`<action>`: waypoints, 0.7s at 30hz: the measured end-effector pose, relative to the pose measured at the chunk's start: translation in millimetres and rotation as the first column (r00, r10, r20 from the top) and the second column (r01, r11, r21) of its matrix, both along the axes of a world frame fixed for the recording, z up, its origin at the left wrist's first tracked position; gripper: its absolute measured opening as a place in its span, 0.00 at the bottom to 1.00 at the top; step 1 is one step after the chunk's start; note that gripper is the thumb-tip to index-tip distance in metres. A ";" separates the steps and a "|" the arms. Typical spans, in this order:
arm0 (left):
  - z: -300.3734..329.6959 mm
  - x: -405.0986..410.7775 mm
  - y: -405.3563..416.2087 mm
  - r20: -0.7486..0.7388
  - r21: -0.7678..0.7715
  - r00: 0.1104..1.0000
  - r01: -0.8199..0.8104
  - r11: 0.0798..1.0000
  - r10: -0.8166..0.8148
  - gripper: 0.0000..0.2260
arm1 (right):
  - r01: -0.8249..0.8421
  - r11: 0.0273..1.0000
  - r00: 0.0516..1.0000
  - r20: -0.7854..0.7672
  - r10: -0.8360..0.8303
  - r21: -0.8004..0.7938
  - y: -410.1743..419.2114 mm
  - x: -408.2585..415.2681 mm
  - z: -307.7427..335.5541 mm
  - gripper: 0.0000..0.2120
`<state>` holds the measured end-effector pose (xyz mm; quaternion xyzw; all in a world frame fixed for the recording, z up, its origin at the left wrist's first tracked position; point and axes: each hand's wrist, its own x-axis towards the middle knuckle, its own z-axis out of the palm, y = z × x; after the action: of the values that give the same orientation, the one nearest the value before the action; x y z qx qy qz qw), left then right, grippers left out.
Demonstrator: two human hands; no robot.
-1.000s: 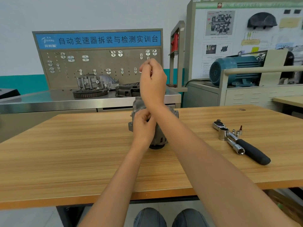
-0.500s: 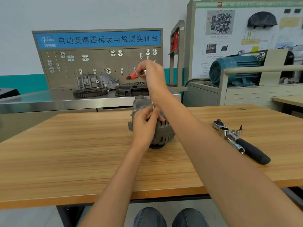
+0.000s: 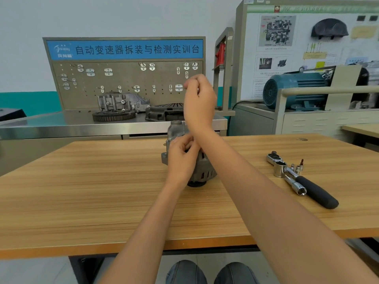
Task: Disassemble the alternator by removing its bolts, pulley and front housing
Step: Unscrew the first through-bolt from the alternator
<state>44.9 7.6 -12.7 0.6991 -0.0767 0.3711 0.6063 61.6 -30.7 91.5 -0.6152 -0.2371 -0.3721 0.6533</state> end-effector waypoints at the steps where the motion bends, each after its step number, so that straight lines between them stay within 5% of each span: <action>1: -0.4 0.0 0.6 0.010 0.008 1.000 0.012 1.000 -0.012 0.11 | -0.092 0.996 0.996 -0.016 0.092 0.011 -0.8 0.3 1.5 0.13; 5: 1.8 -4.7 0.4 0.008 0.061 1.000 0.028 0.998 -0.028 0.11 | -0.413 0.905 0.892 -0.157 0.424 0.097 -5.0 2.3 10.7 0.16; 8: 1.8 -5.0 0.5 0.017 0.081 1.000 0.013 0.997 -0.015 0.12 | -0.488 0.854 0.832 -0.201 0.517 0.178 -8.9 4.6 11.9 0.15; 10: 1.7 -3.1 0.4 0.042 0.070 0.999 -0.001 0.998 -0.002 0.12 | -0.386 0.916 0.908 -0.127 0.399 0.113 -7.0 3.2 6.5 0.14; 12: 1.8 -1.4 0.2 0.024 0.041 1.000 -0.020 0.999 0.019 0.16 | -0.058 0.997 0.997 0.046 0.061 -0.058 -1.9 1.8 -2.7 0.11; 14: 2.7 -1.3 -0.4 -0.029 0.012 0.999 -0.035 0.999 0.035 0.23 | 0.295 0.945 0.940 0.219 -0.261 -0.143 2.1 1.8 -7.7 0.09; 15: 2.2 -0.7 -0.8 -0.039 -0.001 0.999 -0.038 0.999 0.038 0.24 | 0.340 0.928 0.925 0.233 -0.301 -0.150 2.8 1.4 -7.0 0.09; 18: 0.9 -0.6 -1.6 0.011 -0.010 1.000 -0.002 1.000 0.002 0.15 | 0.039 0.991 0.998 0.054 -0.032 -0.128 2.0 0.3 1.3 0.11; 21: 1.9 -3.9 -2.0 0.041 0.034 0.998 0.045 0.998 -0.046 0.14 | -0.354 0.934 0.921 -0.154 0.357 0.045 -6.9 -0.7 11.7 0.15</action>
<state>41.0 5.6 -10.8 0.6994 -0.1114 0.3703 0.6011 60.9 -37.6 103.2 -0.5844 -0.2885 -0.1988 0.7319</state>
